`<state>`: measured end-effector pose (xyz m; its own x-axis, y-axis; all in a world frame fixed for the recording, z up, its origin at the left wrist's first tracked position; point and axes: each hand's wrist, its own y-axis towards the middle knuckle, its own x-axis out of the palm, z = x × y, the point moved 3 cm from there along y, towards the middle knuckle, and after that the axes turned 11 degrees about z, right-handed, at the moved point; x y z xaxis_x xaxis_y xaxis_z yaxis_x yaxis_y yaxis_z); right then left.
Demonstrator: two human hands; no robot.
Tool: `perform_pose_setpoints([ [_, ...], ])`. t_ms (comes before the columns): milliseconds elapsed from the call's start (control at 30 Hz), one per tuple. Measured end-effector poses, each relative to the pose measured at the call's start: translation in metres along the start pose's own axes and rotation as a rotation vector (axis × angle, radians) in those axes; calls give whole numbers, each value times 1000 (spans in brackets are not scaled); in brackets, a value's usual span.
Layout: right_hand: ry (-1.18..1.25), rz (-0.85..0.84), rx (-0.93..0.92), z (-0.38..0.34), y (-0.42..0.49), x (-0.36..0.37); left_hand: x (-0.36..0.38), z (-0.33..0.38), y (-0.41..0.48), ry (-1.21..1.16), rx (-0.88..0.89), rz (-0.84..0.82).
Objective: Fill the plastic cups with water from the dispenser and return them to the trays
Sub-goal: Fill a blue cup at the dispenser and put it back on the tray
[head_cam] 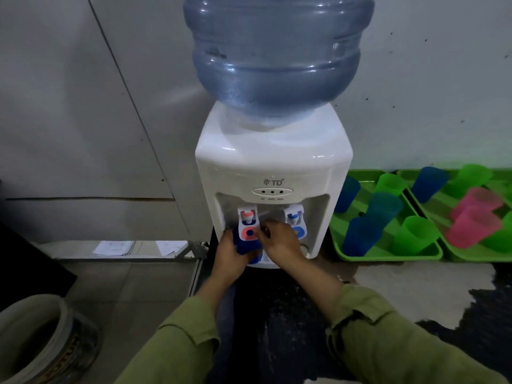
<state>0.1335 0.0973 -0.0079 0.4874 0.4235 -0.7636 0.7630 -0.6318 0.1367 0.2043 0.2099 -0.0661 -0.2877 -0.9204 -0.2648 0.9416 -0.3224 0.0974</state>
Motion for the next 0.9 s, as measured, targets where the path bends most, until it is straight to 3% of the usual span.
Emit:
perform_pose_setpoints([
  [333,101,-51,-42,-12,-18,-17,-1,3,-1,-46,35,-27],
  [600,370,27,125,-36,-23,-49,-3,2,-1,-38,23,-35],
  [733,172,111,-41,-39,-25,-65,-4,0,2,-18,5,-51],
  [900,106,409,-449,-49,-32,-93,-3,-1,6,5,-4,-48],
])
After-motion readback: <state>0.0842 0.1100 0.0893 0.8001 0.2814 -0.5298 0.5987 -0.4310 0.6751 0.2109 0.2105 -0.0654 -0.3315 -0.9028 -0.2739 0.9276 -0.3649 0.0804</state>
